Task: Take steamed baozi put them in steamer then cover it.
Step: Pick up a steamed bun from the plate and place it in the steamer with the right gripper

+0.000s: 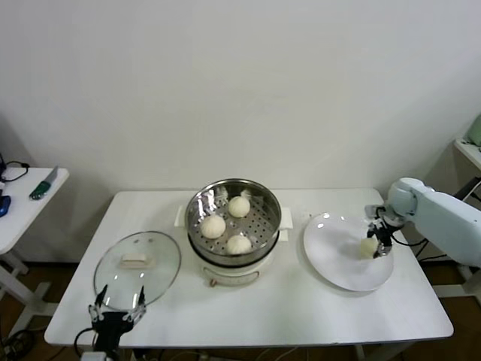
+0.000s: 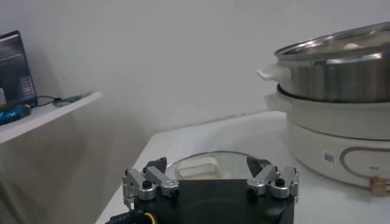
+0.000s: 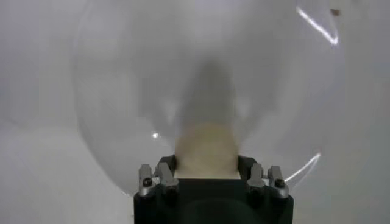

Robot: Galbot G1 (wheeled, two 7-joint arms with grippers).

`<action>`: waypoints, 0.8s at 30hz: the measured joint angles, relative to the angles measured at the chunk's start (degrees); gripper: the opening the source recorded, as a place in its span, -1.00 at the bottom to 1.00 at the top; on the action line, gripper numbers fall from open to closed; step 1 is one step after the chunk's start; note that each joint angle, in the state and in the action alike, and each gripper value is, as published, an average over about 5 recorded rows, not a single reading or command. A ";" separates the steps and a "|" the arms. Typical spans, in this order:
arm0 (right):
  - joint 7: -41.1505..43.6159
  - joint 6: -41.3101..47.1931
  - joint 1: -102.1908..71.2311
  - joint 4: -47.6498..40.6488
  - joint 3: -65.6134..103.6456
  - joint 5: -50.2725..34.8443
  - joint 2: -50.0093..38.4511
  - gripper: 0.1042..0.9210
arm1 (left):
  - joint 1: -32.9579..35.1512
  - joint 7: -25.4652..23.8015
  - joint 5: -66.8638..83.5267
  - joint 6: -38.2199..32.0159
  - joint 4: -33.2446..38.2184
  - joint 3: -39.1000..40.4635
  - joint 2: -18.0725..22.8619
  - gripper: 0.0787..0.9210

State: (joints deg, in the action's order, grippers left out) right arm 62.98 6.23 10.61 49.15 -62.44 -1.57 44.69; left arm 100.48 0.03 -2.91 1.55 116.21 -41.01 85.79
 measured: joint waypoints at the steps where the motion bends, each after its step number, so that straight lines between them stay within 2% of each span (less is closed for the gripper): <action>1: -0.05 0.24 1.31 0.21 -1.14 -1.12 0.15 0.36 | -0.09 -0.06 0.01 0.00 0.11 0.15 0.00 0.77; 11: -1.36 3.69 19.73 3.21 -17.16 -19.40 5.14 0.37 | -0.06 -0.90 0.01 -0.07 1.39 1.63 -0.73 0.77; 24: -5.48 9.53 37.29 8.81 -34.92 -47.15 20.32 0.39 | -0.03 -0.96 -0.64 -1.42 2.43 4.04 -1.95 0.77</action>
State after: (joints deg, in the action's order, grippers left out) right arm 57.50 15.76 47.89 57.96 -97.36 -48.72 65.01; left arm 100.45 -0.93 -3.55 0.14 118.64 -36.97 83.83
